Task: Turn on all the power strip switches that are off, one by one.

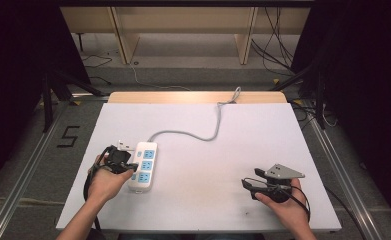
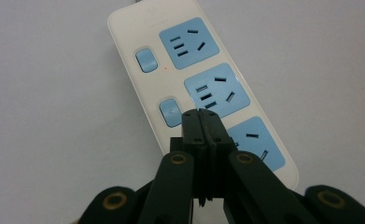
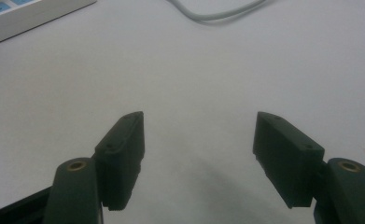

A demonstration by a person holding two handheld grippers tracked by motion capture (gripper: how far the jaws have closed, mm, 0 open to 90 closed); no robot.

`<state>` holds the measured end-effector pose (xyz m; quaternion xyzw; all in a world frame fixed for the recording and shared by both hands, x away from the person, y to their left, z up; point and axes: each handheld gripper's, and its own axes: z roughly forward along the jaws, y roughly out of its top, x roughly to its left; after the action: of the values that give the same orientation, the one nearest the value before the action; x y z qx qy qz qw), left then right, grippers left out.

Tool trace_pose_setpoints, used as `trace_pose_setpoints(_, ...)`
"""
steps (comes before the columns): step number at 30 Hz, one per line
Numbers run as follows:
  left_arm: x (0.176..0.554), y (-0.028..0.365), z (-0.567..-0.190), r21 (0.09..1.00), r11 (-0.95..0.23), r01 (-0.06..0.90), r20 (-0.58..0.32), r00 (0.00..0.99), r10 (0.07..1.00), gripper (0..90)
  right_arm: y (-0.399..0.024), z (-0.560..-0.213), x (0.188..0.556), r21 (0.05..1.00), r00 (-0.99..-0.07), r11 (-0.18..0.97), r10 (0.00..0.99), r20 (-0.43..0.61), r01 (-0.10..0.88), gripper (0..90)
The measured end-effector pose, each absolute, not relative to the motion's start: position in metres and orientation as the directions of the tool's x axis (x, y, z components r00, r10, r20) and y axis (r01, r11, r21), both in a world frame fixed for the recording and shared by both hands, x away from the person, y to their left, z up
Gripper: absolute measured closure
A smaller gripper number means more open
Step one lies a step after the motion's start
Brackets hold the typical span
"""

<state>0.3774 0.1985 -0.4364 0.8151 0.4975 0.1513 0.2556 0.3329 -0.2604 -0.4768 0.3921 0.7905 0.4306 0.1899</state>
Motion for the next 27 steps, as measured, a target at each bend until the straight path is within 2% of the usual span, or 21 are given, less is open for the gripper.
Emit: trace_pose_setpoints(27,0.3745,0.1996,-0.4428,0.529,-0.388,0.755,-0.016,0.466,0.885,89.8,-0.2607,-0.4768,0.333,0.83,-0.62,0.32,0.784,0.038,0.456,35.0)
